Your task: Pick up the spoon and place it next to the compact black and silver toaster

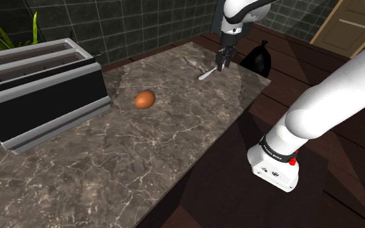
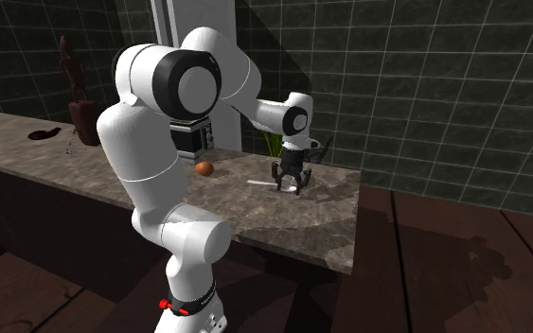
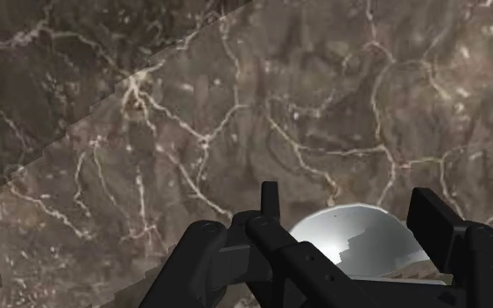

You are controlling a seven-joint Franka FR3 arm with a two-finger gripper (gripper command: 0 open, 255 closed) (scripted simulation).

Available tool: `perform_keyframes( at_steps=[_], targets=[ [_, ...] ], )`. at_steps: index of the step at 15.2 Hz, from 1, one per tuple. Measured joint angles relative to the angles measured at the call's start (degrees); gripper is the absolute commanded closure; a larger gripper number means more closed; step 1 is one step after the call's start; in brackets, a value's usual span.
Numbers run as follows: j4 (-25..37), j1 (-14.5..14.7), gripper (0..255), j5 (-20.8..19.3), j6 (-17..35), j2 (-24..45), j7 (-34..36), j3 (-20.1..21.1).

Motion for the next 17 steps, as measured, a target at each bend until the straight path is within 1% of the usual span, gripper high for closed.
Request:
perform_keyframes(
  at_steps=[17],
  targets=[
    [9.5, 0.1, 255, -0.3, -13.8, -4.4, 0.4, 0.8]
  ],
)
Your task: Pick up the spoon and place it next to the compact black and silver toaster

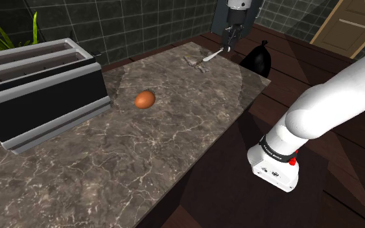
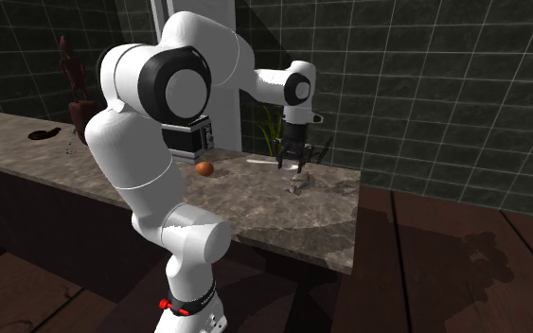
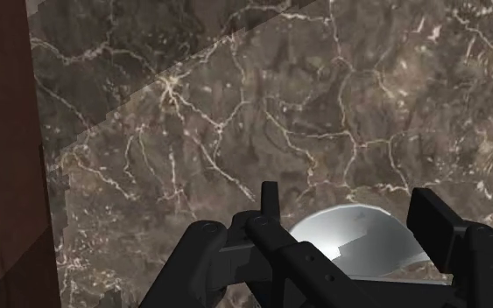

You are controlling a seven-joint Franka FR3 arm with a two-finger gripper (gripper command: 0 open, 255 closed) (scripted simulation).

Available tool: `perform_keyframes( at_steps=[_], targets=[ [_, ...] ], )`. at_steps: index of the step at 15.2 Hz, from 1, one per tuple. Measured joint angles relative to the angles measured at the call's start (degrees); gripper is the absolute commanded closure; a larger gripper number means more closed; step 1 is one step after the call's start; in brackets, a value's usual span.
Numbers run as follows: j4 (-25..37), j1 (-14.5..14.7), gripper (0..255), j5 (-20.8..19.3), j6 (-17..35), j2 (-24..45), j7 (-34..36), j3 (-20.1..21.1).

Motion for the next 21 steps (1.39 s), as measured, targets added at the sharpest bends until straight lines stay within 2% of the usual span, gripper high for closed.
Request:
perform_keyframes(
  at_steps=[21],
  targets=[
    [15.7, 0.3, 255, 0.3, -16.0, -0.3, -0.3, 0.6]
  ],
)
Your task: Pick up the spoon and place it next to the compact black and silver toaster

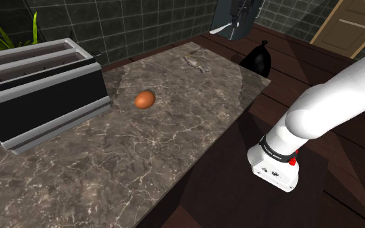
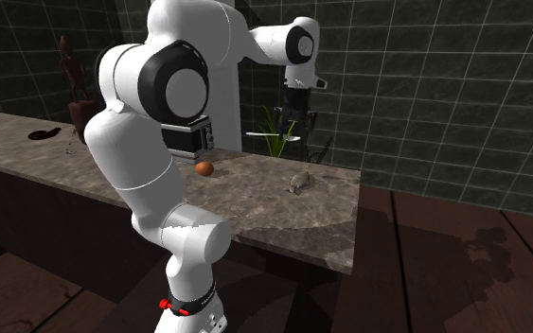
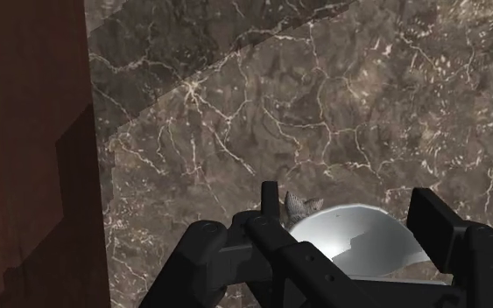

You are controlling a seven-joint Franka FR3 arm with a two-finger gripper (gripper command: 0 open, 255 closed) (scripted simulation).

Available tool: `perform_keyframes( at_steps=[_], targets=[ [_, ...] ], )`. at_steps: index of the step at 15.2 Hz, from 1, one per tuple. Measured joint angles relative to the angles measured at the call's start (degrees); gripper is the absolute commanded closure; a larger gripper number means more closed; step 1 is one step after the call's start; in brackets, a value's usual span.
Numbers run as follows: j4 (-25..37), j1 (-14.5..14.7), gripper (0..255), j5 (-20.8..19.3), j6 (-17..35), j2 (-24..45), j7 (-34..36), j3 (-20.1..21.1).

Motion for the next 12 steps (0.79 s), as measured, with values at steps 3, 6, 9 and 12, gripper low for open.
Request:
perform_keyframes(
  at_steps=[3, 6, 9, 12],
  targets=[
    [3.0, 0.1, 255, 0.1, -2.4, 0.5, -0.1, 0.0],
    [2.9, 0.6, 255, 0.5, -3.5, -0.4, 1.5, 1.1],
    [0.7, 1.9, 255, 1.6, -3.6, -2.8, 5.5, 3.8],
    [-0.2, 3.4, 255, 3.2, -4.1, -4.0, 9.7, 6.8]
  ],
)
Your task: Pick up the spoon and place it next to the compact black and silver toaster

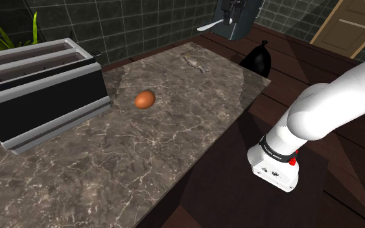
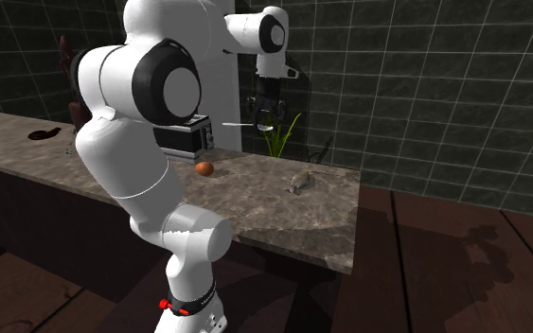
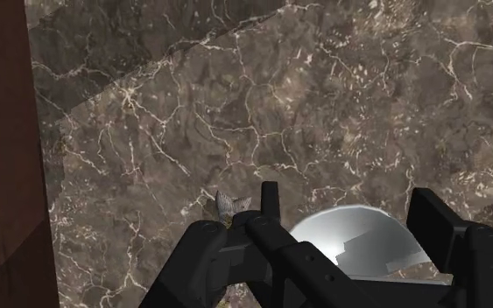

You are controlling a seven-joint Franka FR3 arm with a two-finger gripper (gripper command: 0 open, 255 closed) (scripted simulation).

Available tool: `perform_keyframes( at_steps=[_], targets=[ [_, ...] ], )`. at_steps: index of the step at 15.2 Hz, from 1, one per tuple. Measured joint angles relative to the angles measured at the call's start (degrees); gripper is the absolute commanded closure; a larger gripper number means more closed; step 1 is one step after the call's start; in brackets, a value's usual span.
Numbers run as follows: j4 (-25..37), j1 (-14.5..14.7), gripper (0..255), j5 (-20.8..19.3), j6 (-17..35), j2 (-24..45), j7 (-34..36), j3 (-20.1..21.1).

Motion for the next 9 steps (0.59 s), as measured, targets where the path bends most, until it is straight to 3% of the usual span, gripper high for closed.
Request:
perform_keyframes(
  at_steps=[9],
  targets=[
    [-2.8, 4.5, 255, 5.3, 0.7, -2.6, 12.9, 8.9]
  ],
)
